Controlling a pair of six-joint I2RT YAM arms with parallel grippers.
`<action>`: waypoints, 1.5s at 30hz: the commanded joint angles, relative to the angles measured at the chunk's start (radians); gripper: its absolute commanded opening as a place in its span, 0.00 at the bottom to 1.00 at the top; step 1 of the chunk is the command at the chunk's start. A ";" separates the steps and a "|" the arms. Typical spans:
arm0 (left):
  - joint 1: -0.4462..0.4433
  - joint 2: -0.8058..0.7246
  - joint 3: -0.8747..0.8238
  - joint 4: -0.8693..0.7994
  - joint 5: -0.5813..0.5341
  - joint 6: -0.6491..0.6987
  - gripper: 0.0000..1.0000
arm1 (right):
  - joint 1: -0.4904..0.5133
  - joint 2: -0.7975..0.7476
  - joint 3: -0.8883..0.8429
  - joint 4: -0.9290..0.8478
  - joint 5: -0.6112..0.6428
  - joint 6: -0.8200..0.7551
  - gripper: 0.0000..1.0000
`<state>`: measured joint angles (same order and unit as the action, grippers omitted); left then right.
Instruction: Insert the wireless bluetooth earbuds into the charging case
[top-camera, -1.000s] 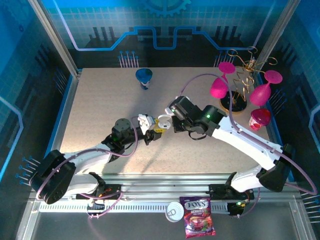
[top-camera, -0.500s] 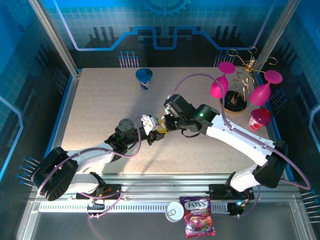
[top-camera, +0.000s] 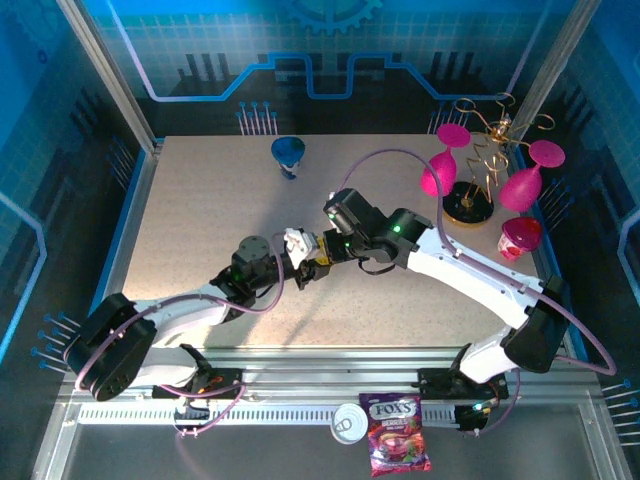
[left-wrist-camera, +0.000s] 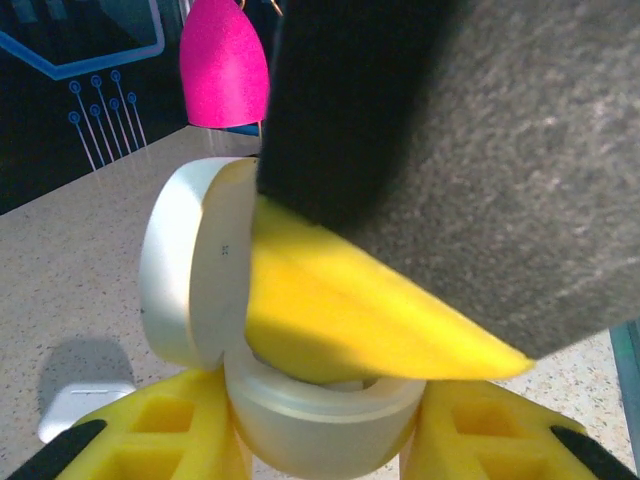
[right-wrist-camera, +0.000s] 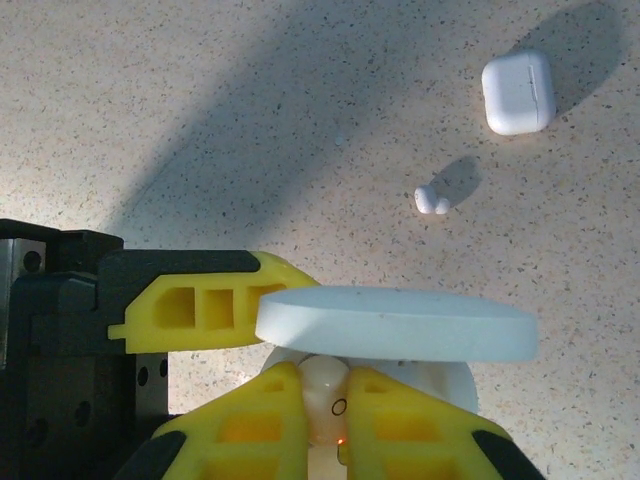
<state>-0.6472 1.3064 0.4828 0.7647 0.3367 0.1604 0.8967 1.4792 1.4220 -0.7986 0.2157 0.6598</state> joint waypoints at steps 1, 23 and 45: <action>-0.012 0.007 0.046 0.033 -0.008 0.018 0.18 | 0.026 0.020 0.032 -0.007 -0.042 -0.013 0.14; 0.037 -0.054 -0.039 0.090 -0.030 0.000 0.18 | -0.039 -0.349 -0.308 0.329 0.004 -0.015 0.54; 0.061 -0.462 -0.067 -0.176 -0.041 -0.001 0.18 | -0.243 0.267 -0.153 0.269 -0.143 -0.140 0.36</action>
<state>-0.5888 0.8845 0.4217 0.6315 0.3019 0.1593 0.6155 1.6726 1.1496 -0.3954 0.0193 0.6510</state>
